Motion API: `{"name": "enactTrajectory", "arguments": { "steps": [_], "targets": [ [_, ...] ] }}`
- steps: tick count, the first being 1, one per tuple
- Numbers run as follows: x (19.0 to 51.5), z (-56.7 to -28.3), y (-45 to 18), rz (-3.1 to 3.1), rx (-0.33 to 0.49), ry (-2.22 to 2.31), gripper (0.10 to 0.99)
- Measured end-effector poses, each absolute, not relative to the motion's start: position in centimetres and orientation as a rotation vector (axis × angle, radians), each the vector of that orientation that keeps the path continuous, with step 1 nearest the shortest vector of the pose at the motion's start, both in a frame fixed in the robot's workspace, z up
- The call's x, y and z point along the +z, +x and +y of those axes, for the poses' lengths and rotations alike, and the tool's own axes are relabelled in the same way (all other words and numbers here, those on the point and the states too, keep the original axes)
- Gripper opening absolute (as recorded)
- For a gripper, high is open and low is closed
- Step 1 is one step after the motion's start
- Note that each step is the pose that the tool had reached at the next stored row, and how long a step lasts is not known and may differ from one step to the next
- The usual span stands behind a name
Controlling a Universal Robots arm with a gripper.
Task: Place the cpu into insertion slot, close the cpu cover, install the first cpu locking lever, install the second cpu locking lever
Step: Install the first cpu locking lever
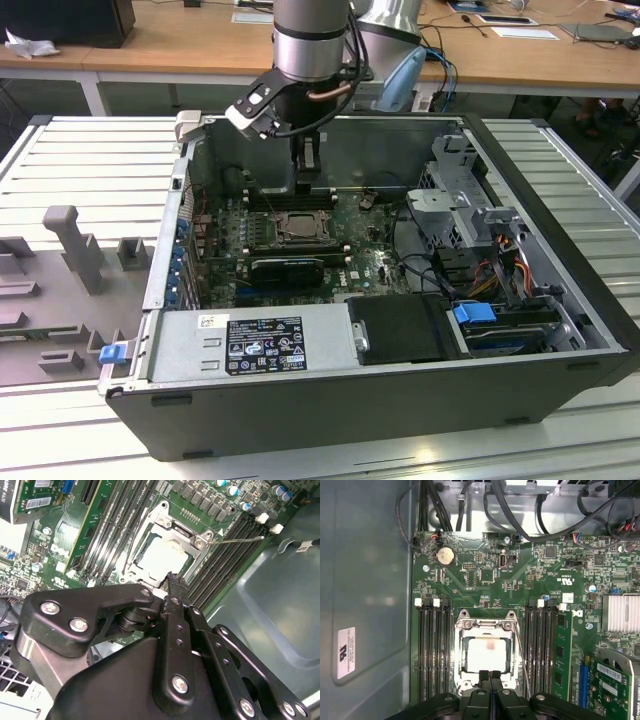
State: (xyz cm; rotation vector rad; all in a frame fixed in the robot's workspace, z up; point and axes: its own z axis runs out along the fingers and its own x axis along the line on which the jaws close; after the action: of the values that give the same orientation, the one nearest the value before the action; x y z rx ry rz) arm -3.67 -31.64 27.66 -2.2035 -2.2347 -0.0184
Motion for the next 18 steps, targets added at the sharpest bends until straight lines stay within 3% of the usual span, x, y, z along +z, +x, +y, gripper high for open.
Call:
{"name": "enactTrajectory", "arguments": {
  "steps": [18],
  "targets": [
    [28.64,-31.64,-3.67,-2.333,-0.019,-2.097,0.106]
  ]
}}
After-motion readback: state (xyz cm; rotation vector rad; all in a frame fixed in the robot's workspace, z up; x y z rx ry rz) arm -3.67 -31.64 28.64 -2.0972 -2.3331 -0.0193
